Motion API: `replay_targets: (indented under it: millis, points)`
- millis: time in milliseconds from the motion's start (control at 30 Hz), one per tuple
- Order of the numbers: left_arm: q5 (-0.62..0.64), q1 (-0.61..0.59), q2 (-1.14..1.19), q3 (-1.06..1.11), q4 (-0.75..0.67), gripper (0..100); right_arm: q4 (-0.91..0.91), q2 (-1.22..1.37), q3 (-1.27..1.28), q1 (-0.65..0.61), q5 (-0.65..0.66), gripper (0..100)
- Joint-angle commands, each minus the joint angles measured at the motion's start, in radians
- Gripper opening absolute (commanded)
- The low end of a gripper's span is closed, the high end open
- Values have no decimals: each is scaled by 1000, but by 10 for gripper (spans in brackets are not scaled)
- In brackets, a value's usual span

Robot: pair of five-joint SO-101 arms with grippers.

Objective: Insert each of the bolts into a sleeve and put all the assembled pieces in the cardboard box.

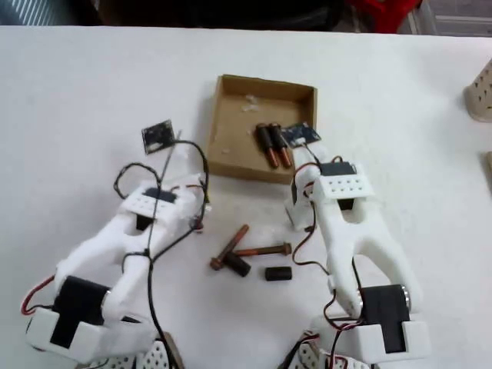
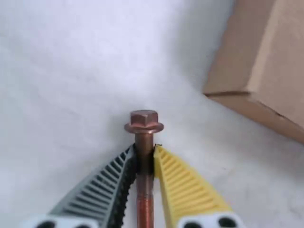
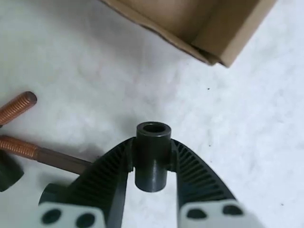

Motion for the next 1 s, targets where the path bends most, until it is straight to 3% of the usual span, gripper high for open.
replay_targets:
  millis: [0, 300, 667, 967]
  points:
    - [-95, -73, -70, -34, 29, 69, 7, -2, -41, -1, 14, 17]
    - [-83, -70, -70, -41, 91, 204, 7, -2, -41, -1, 14, 17]
    - [-84, -87, 36, -127, 95, 168, 7, -2, -41, 1, 14, 17]
    - [-86, -84, 162, -287, 250, 112, 7, -2, -41, 1, 14, 17]
